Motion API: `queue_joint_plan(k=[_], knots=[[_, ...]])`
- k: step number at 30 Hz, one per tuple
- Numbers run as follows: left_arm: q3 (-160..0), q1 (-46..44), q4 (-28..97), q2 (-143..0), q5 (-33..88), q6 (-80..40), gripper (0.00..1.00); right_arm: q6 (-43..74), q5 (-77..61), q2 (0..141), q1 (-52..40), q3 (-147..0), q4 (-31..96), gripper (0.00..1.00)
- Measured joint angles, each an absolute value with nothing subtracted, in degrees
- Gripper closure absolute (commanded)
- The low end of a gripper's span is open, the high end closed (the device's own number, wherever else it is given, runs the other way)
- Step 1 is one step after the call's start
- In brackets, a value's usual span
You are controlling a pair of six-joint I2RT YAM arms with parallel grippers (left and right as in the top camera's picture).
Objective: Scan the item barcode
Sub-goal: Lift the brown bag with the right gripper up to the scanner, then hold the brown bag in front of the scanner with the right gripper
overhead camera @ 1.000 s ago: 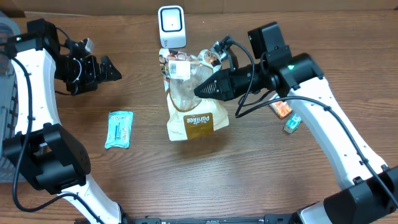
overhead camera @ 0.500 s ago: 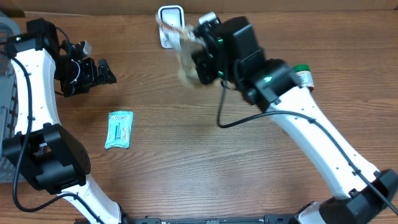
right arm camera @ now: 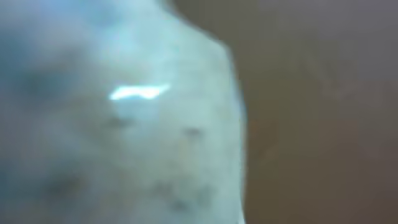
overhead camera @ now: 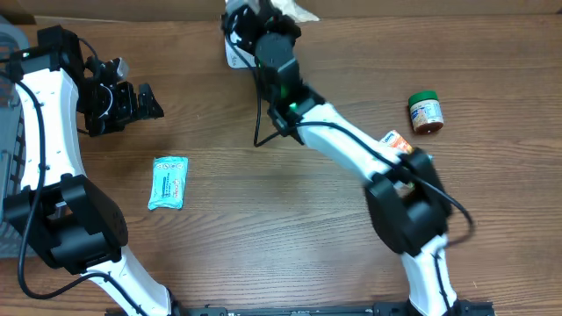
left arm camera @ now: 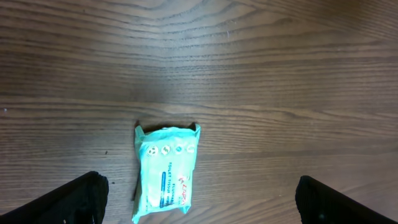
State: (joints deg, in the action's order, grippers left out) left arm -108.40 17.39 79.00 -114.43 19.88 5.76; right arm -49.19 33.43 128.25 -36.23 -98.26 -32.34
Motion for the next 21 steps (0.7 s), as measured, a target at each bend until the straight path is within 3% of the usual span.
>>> queue_joint_plan(k=[10, 21], knots=[[-108.40, 17.39, 79.07, -114.43, 19.88, 5.76, 0.00, -60.20, 29.85, 141.32, -31.94, -98.26, -38.70, 0.96], [-108.40, 17.39, 79.07, -114.43, 19.88, 5.76, 0.00, -63.18, 24.80, 141.95, -31.18, -98.26, -40.29, 0.96]])
